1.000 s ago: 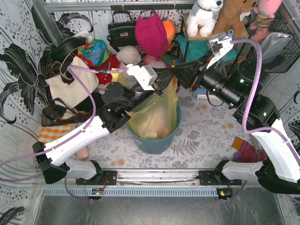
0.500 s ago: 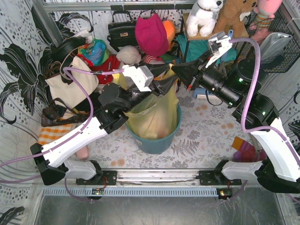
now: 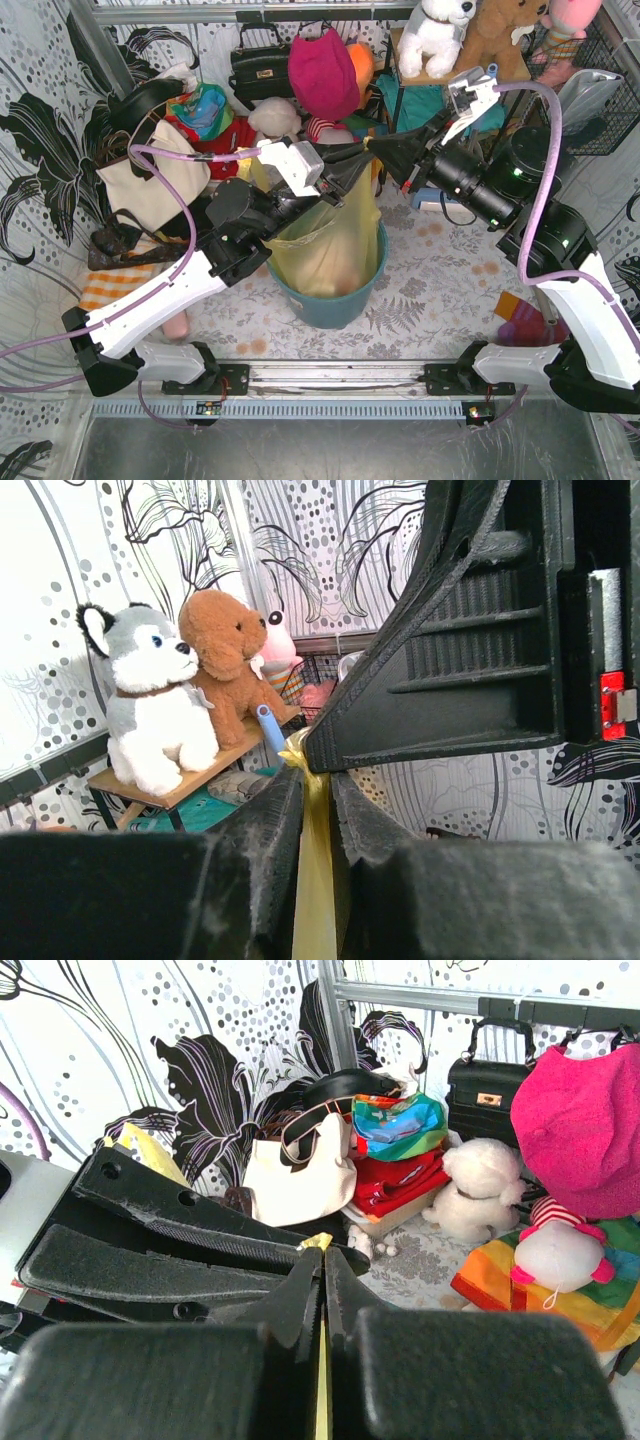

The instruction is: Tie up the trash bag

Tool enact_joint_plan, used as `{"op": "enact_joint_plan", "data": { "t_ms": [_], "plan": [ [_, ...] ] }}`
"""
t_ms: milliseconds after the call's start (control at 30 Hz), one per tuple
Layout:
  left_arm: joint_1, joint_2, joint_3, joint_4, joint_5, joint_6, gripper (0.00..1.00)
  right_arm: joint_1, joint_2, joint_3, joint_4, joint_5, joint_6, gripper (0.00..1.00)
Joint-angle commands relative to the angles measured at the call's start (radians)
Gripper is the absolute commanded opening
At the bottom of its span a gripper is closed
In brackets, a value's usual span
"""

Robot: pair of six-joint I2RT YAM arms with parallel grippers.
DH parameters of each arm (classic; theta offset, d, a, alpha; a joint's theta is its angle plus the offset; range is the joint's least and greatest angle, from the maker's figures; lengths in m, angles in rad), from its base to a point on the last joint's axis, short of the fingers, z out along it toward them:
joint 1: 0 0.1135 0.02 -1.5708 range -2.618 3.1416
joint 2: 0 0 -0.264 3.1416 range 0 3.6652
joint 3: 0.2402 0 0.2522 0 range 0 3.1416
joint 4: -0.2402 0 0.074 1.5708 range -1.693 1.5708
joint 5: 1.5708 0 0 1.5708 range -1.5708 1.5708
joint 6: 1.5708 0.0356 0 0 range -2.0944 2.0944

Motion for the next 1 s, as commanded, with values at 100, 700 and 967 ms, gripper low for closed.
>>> {"op": "enact_joint_plan", "data": {
  "t_ms": [100, 700, 967],
  "plan": [
    [-0.001, -0.015, 0.018, 0.044, -0.011, -0.005, 0.13, 0.005, -0.024, -0.010, 0.037, 0.001, -0.010, 0.00],
    [-0.001, -0.113, -0.047, -0.073, 0.258, -0.065, 0.00, 0.005, -0.012, 0.004, 0.072, 0.006, -0.009, 0.32],
    [-0.001, -0.194, -0.160, -0.037, 0.295, -0.117, 0.00, 0.005, 0.055, 0.055, 0.054, -0.116, 0.014, 0.32]
  ]
}}
